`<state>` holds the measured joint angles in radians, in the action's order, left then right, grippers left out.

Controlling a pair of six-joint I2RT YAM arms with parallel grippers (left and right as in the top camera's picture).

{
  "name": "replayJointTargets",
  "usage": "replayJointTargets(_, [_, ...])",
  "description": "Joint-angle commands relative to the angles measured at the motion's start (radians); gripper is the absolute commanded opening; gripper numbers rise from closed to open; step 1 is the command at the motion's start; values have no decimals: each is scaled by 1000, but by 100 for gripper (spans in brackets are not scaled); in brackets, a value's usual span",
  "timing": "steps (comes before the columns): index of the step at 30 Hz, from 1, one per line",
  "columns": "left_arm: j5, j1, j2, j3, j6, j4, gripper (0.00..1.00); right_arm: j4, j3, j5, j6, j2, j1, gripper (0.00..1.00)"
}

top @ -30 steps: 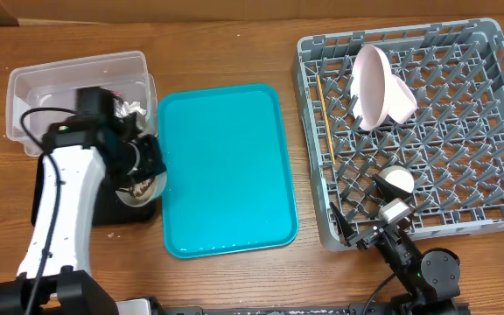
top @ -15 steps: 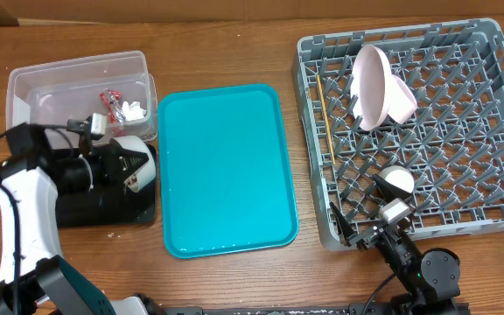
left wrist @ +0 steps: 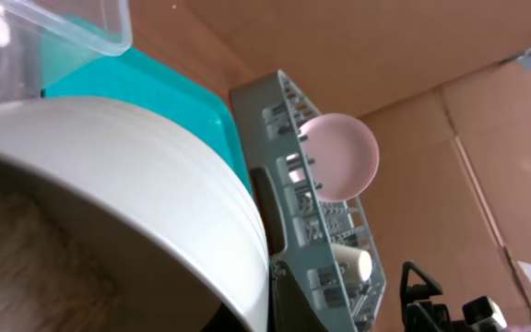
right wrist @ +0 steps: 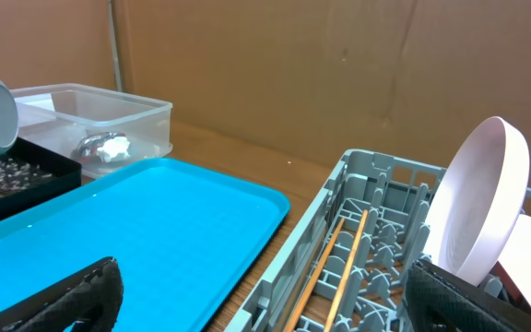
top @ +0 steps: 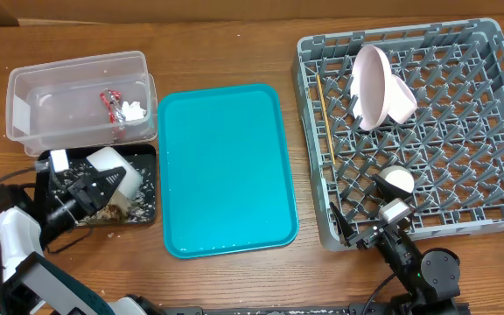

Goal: Sort waste into correct bins and load items into the dishwasher
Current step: 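Tip the white bowl over the black tray to dump the scraps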

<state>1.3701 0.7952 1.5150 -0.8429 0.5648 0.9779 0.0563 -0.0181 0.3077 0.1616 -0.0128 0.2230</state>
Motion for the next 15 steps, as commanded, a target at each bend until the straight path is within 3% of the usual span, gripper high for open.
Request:
replayJointTargets(1, [130, 18, 2, 26, 69, -15, 4, -2, 10, 1, 0, 10, -4, 100])
replayJointTargets(4, [212, 18, 2, 26, 68, -37, 4, -2, 10, 1, 0, 10, -4, 100])
replayJointTargets(15, [212, 20, 2, 25, 41, -50, 4, -2, 10, 1, 0, 10, -4, 100])
